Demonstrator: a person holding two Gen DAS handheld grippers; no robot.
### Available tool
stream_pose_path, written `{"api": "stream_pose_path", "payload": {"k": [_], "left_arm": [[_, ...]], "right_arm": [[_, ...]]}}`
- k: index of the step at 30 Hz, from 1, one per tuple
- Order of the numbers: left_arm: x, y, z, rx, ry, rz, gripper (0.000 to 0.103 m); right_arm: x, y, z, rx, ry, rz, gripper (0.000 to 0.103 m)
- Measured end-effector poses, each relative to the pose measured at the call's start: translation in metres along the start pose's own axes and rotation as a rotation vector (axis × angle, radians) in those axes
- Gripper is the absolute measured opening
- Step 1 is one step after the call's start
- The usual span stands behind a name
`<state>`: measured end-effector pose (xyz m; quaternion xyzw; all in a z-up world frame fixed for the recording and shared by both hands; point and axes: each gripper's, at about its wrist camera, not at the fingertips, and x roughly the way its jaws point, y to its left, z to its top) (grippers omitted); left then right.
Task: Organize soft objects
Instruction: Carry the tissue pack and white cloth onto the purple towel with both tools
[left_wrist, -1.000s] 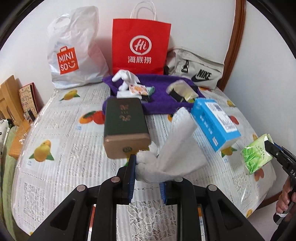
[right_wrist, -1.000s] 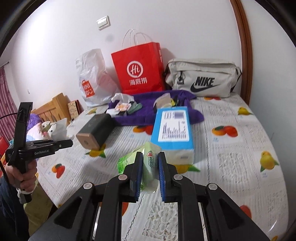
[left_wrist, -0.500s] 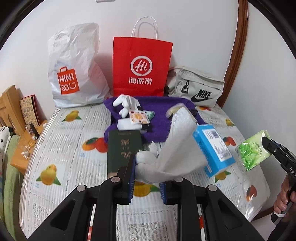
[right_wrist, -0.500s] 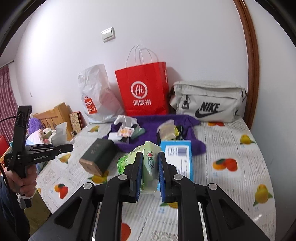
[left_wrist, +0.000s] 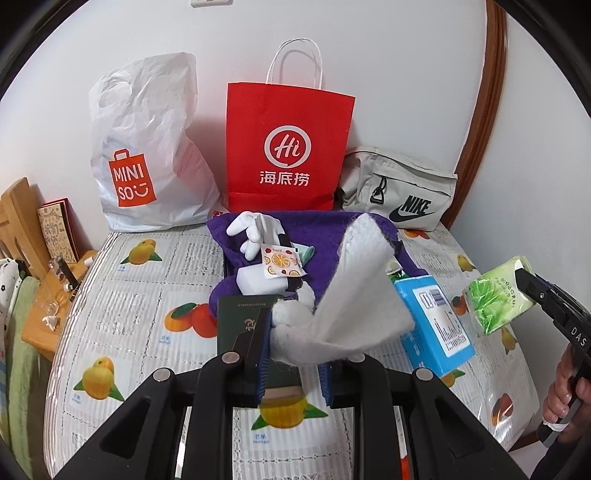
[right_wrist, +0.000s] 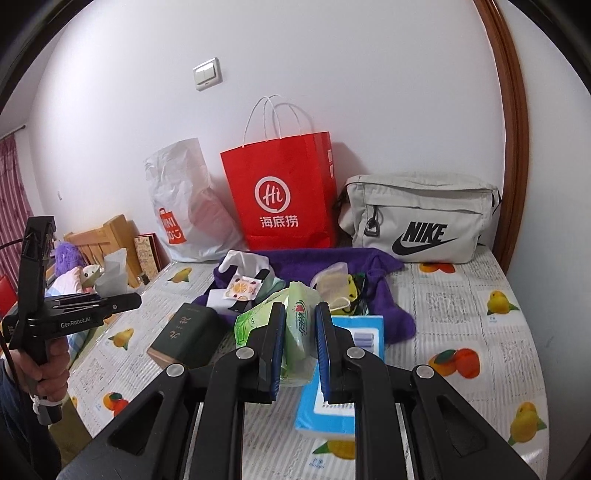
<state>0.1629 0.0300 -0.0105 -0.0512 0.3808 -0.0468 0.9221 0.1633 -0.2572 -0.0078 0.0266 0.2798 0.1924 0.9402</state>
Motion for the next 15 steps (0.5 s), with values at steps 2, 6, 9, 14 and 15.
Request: {"api": "stream_pose_path", "payload": {"k": [2,6,9,14,15], "left_arm": [[0.003,0.001,0.003,-0.003,0.000,0.001,0.021],[0.009,0.004,0.008,-0.017,0.001,0.006,0.021],[0.014,0.005,0.012,-0.020,0.004,0.006,0.021],[0.029,0.005,0.019,-0.020,0.011,0.013,0.021],[0.032,0.005,0.021,-0.020,0.014,0.016,0.021]], "right_arm": [[0.004,-0.003,0.005,-0.001,0.002,-0.010,0.016],[0.012,-0.008,0.013,0.003,0.002,-0.014,0.016],[0.018,-0.010,0.020,0.005,0.002,-0.017,0.016],[0.034,-0.015,0.031,0.014,0.003,-0.018,0.016],[0.038,-0.017,0.033,0.020,0.008,-0.018,0.016]]}}
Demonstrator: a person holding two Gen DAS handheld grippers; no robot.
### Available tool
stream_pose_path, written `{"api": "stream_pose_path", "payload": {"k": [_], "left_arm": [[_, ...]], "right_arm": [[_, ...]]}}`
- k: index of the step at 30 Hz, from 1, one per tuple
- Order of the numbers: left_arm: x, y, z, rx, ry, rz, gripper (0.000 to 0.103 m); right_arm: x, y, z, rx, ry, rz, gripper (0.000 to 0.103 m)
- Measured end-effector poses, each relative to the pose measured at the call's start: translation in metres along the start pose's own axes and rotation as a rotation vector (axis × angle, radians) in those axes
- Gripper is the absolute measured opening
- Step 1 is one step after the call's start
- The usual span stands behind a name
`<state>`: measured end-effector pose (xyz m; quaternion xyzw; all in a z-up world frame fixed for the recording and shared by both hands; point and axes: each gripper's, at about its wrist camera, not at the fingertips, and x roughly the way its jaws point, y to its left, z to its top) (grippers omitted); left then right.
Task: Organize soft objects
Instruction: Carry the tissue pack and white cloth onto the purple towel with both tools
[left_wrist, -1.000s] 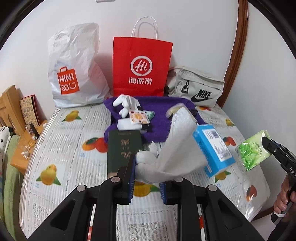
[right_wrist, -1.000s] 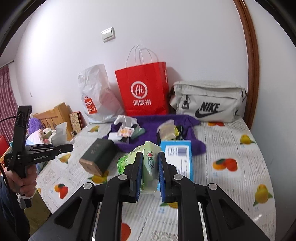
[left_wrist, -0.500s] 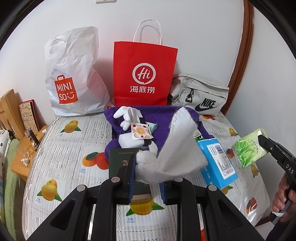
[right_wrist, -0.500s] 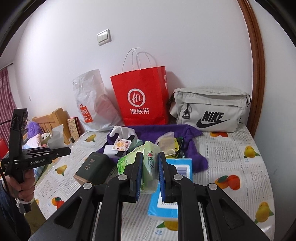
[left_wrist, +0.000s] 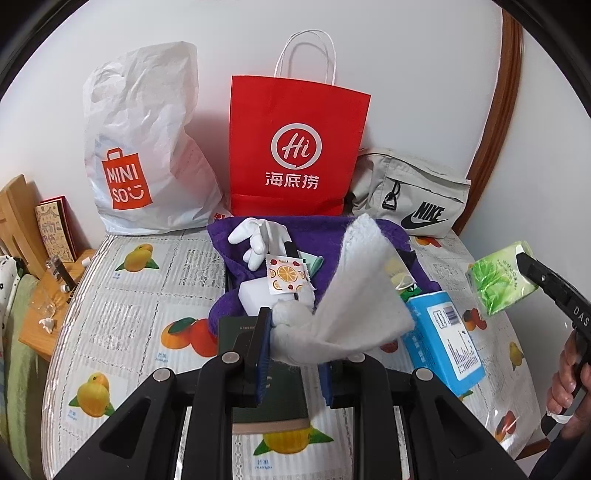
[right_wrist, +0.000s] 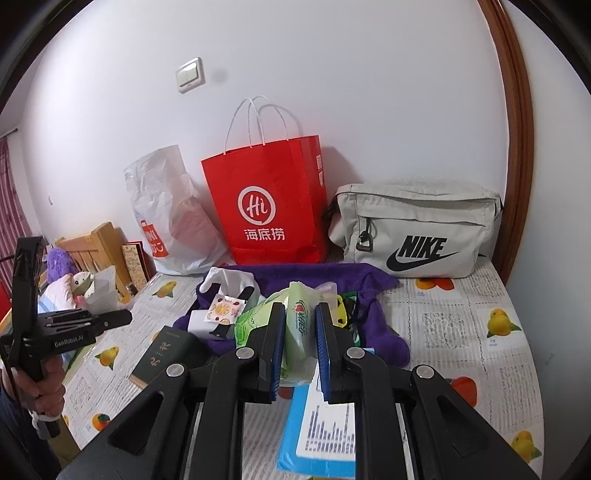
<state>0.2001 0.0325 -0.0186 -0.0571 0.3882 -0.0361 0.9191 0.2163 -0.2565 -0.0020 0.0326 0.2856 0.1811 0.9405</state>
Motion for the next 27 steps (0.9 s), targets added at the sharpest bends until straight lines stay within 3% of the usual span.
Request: {"api": "stream_pose_path", "payload": {"k": [27], "left_arm": [[0.106,-0.003,0.051,0.023,0.094,0.035,0.021]], "right_arm": [[0.132,-0.025,0.052,0.043,0.073,0.010,0.016]]}}
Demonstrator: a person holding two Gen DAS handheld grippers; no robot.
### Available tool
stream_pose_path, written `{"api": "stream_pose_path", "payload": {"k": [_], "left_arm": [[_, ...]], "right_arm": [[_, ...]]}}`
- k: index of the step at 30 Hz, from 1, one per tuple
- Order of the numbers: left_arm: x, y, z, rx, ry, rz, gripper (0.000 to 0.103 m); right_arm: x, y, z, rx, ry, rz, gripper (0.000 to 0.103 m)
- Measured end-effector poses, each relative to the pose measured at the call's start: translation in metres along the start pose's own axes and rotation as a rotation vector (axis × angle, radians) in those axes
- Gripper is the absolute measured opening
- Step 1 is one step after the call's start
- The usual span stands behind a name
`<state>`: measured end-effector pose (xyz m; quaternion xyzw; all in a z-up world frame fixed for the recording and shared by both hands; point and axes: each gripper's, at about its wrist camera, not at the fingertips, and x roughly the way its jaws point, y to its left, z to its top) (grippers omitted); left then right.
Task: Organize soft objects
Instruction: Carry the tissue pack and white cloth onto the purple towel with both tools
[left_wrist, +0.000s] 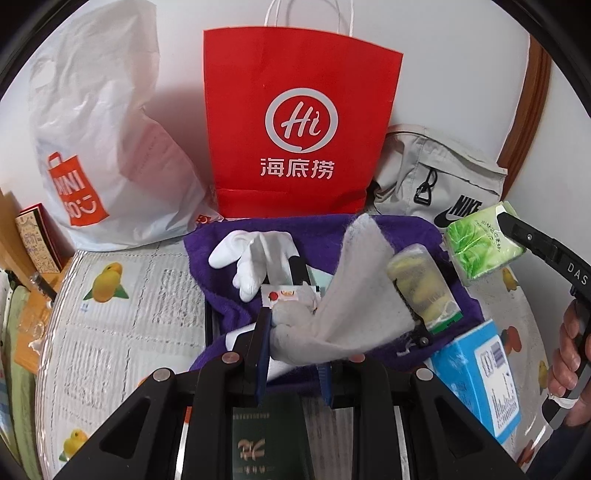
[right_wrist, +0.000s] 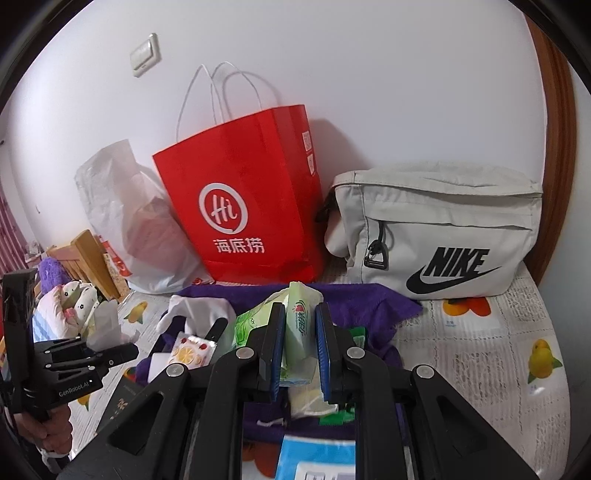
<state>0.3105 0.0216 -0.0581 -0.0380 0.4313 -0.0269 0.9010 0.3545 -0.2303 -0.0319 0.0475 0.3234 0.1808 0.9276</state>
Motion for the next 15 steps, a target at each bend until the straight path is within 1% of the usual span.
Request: {"api": "stream_pose_path", "payload": {"k": [7,11,13,15], "left_arm": [[0.029,-0.002,0.017,0.010,0.029,0.004,0.021],[0.046,-0.005,0.019,0.026,0.051,0.013,0.021],[0.055,-0.004,0.021,0.015,0.064,0.015,0.021],[0.062,-0.004,0.022,0.005,0.078,0.015,0.021]], "right_arm": [[0.034,-0.010,0.008,0.028,0.035,-0.003,0.017],[0.055,-0.014,0.003,0.040,0.074,0.014,0.017],[0.066,-0.017,0.000,0.054,0.103,0.004,0.017],[0.073,-0.019,-0.002,0.056,0.119,0.016,0.017]]}}
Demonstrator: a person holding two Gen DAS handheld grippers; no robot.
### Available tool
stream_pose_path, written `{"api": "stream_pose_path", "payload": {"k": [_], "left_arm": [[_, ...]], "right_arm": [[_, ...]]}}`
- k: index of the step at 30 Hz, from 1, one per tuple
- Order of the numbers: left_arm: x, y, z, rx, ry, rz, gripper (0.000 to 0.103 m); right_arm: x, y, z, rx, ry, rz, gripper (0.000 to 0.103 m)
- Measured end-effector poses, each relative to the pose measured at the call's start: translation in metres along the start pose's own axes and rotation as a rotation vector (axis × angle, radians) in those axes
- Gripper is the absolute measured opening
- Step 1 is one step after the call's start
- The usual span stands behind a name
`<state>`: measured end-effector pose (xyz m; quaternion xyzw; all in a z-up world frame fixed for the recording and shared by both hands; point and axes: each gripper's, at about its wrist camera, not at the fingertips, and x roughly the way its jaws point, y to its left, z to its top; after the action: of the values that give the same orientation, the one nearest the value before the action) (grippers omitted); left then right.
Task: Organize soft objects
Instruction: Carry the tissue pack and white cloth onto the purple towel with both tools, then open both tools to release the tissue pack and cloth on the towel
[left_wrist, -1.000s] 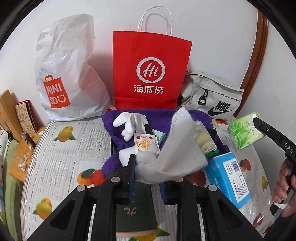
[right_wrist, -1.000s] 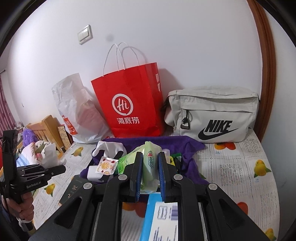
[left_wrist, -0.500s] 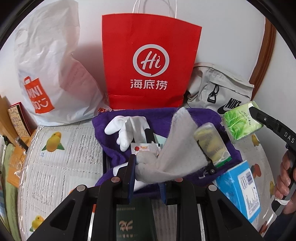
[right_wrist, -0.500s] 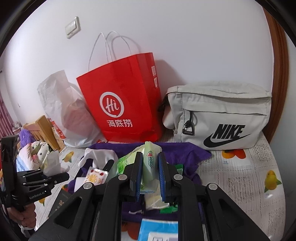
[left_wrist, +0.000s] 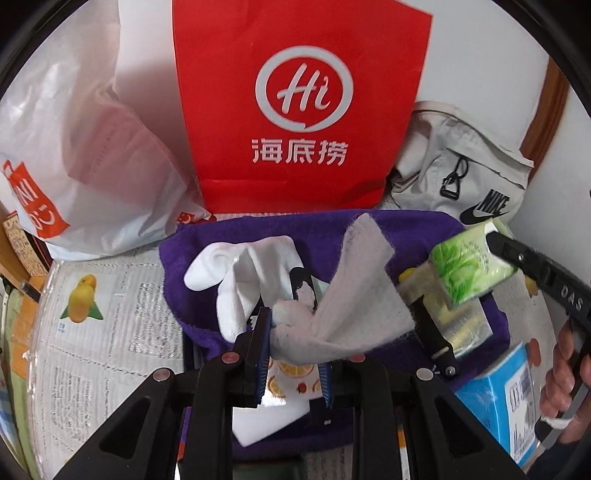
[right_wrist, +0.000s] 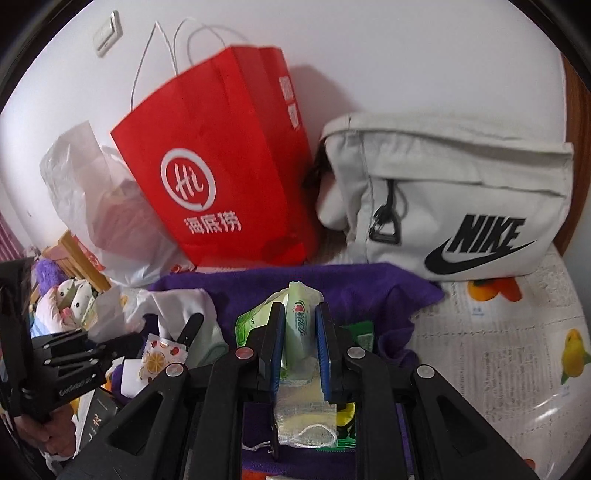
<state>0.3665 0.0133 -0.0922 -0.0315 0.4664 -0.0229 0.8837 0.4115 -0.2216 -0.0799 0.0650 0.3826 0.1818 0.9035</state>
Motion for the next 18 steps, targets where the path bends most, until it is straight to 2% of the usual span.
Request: {"api": "stream_pose_path", "payload": {"k": [14,18], "left_arm": [[0.026,-0.005,0.006,-0.027,0.022,-0.001,0.024],[0.032,-0.006,0.006,-0.025,0.034,0.011,0.031]], "right_arm": [[0.026,-0.018,-0.010,0.025,0.083,-0.021,0.019],[0.030,-0.021,-0.011,0.031,0.094,-0.038,0.021]]}}
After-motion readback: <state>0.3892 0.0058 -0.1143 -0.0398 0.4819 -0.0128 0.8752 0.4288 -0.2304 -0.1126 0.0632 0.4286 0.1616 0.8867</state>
